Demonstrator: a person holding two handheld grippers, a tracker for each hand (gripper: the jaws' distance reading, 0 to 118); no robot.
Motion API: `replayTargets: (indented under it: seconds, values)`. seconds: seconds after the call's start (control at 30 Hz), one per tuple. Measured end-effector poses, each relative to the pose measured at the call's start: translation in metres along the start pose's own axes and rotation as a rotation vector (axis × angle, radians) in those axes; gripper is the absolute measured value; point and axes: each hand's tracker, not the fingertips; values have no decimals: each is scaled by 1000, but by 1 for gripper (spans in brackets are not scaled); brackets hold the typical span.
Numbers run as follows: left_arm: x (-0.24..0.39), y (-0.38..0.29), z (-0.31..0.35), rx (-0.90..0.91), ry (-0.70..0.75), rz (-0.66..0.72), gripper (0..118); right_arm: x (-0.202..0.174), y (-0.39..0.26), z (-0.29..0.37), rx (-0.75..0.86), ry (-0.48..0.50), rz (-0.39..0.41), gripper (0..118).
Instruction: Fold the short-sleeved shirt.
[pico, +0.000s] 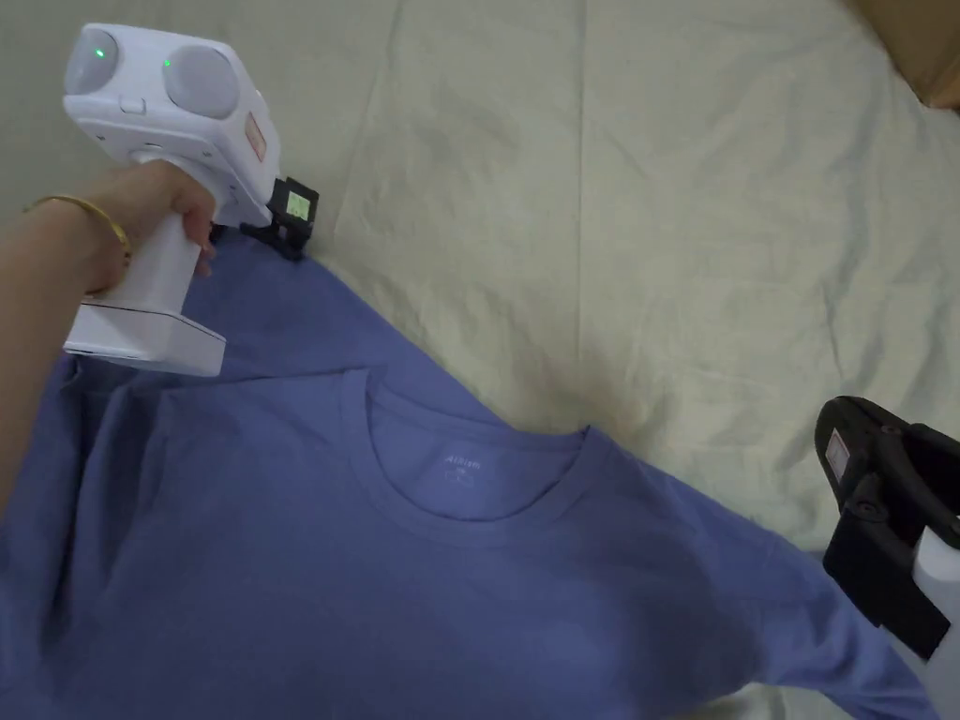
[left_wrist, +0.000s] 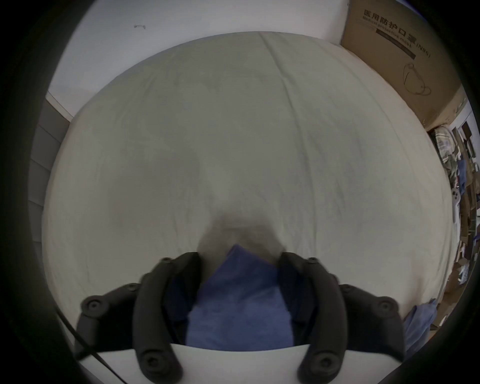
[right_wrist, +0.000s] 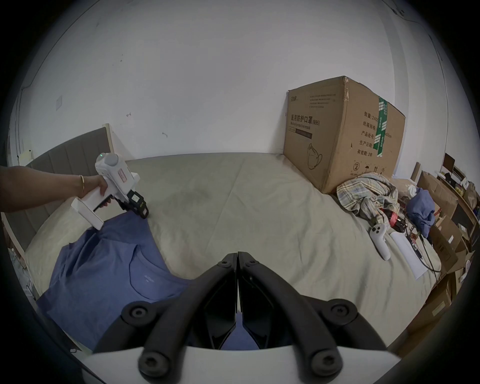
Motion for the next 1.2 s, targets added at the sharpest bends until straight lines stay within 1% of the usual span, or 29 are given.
replayTargets:
  seconds: [0.03, 0.07, 0.1, 0.17, 0.2, 0.3, 0.4, 0.43, 0.53, 0.57, 0.6, 0.67, 0.7, 0.73, 0.77, 0.8, 0.83, 0.9, 0.93, 0.97, 1.03, 1.1, 1.2]
  values:
    - [-1, 0, 4, 0, 3, -10, 34, 2, 0, 1, -2, 0, -5, 0]
    - [-2, -2, 7, 2, 8, -17, 7, 4, -1, 1, -3, 0, -14, 0]
    - [-3, -4, 8, 0, 13, -18, 2, 6, 0, 2, -2, 0, -24, 0]
    - [-2, -9, 13, 18, -5, -2, 2, 8, 2, 3, 5, -4, -36, 0]
    - [2, -11, 16, 38, 15, -14, 1, 7, 4, 4, 11, -11, -40, 0]
    - [6, -21, 38, 132, 21, -11, 1, 11, 12, 9, 31, -21, -48, 0]
    - [7, -31, 71, 226, 16, 1, 1, 18, 26, 9, 8, -18, -56, 0]
    - [7, -36, 81, 243, 4, 8, 1, 17, 24, 4, -16, -6, -63, 0]
    - [8, -49, 111, 287, -9, 8, 1, 22, 31, -13, -158, 87, -80, 1]
    - [9, -53, 119, 302, -7, 11, 1, 19, 27, -9, -184, 103, -76, 14]
    - [10, -57, 127, 308, -7, 13, 1, 18, 23, -6, -226, 121, -61, 36]
    - [11, -66, 140, 325, -14, 16, 1, 18, 17, -4, -346, 127, -12, 96]
    - [12, -70, 146, 332, -15, 19, 1, 24, 45, -14, -417, 135, 8, 106]
    - [13, -73, 150, 338, -15, 20, 1, 26, 50, -16, -451, 124, 22, 110]
    - [13, -76, 153, 342, -15, 22, 1, 25, 44, -15, -471, 115, 17, 110]
    - [13, -79, 156, 344, -16, 27, 1, 24, 36, -13, -529, 100, 21, 110]
    - [13, -82, 159, 344, -16, 33, 1, 30, 38, -64, -580, 73, 19, 110]
    - [14, -86, 162, 346, -11, 38, 1, 31, 27, -89, -674, 69, 30, 108]
    - [14, -89, 163, 348, -8, 41, 1, 31, 21, -99, -709, 63, 35, 106]
    - [14, -91, 163, 348, -5, 42, 1, 19, 19, -89, -737, 56, 41, 103]
    - [15, -94, 164, 344, 0, 45, 1, 14, 10, -95, -768, 36, 54, 95]
    - [16, -96, 162, 343, 3, 47, 1, 10, 3, -98, -768, 22, 53, 80]
    - [17, -96, 158, 333, 4, 49, 1, 4, -5, -100, -788, 18, 56, 65]
